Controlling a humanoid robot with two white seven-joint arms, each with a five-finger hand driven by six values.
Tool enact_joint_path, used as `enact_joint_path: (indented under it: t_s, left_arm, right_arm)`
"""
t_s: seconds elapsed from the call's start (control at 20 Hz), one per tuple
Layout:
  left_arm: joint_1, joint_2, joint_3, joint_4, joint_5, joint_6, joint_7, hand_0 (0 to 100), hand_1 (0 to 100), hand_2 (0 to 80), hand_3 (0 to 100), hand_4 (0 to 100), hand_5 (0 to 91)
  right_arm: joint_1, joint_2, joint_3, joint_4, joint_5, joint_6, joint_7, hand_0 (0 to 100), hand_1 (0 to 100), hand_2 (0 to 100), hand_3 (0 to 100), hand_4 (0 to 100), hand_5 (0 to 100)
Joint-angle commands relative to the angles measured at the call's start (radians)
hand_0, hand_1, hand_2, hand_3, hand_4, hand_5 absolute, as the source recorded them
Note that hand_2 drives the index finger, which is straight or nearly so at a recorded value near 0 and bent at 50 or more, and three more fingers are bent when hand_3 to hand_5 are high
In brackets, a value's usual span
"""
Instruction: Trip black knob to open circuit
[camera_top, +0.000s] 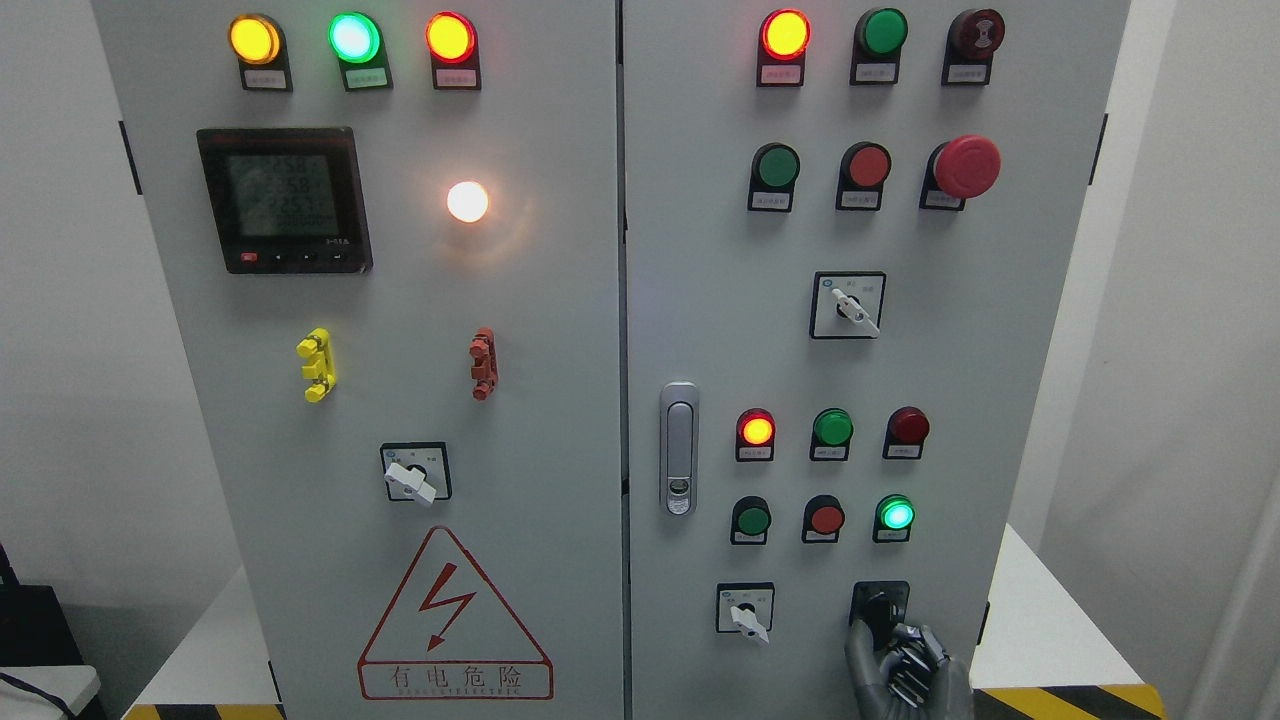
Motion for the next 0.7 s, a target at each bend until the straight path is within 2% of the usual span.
enact_joint_path:
  t_s: [0.0, 0.65]
  left_arm:
    - [-0.008, 0.000, 0.000, 0.000, -0.032, 0.000, -0.001, 12, 39, 0.0, 0, 0, 0.0]
    - [-0.008, 0.000, 0.000, 0.000, -0.032, 0.000, -0.001, 12, 39, 0.0, 0, 0, 0.0]
  right_arm:
    - [0.002, -0.007, 0.002, -0.002, -0.013, -0.003, 0.002, 65, 78, 65, 96, 95, 98]
    - [0.004, -0.007, -0.001, -0.001, 0.033, -0.006, 0.001, 63, 78, 64, 95, 93, 97]
